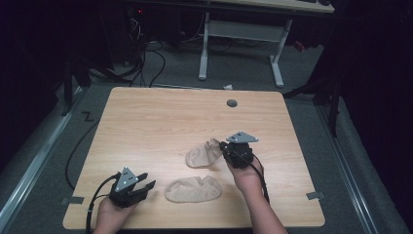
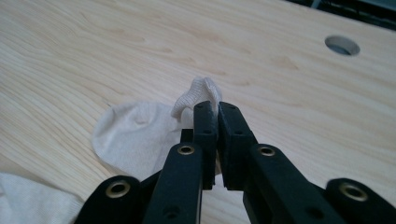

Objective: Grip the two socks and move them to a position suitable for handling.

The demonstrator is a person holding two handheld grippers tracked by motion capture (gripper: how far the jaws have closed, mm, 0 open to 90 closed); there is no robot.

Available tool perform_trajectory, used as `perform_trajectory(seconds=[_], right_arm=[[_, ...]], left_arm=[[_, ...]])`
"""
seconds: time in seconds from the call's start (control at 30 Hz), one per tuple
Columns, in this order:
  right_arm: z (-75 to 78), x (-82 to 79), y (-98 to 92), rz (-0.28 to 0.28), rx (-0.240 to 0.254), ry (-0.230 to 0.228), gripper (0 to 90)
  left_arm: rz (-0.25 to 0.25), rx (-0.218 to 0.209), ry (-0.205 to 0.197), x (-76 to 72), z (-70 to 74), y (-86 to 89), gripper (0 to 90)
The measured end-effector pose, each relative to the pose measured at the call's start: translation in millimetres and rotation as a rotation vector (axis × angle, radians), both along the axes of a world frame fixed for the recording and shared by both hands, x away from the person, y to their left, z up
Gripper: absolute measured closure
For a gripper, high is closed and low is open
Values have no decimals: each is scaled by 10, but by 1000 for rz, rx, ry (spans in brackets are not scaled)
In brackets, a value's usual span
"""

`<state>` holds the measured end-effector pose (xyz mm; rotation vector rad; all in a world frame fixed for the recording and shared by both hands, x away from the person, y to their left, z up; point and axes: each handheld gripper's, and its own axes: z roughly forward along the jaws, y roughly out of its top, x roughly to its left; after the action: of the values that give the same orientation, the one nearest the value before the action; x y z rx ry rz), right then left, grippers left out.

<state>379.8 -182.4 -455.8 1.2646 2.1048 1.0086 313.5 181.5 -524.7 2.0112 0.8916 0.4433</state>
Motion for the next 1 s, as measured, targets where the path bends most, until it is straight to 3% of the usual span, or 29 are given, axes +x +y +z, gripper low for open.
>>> perform_trajectory(seconds=[0.3,0.63,0.8,1.0], right_arm=[[-330,29,-215,-64,-18,76,863],[-573,15,-330,-93,-31,155,839],[-615,22,-320,-91,-41,169,787],[-574,14,-351,-97,-16,131,669]], left_arm=[[1,0,1,6,-11,-6,561],[-3,6,5,11,-18,-15,560],[-4,9,9,44,-16,-56,555],[-1,63,-8,180,3,-323,541]])
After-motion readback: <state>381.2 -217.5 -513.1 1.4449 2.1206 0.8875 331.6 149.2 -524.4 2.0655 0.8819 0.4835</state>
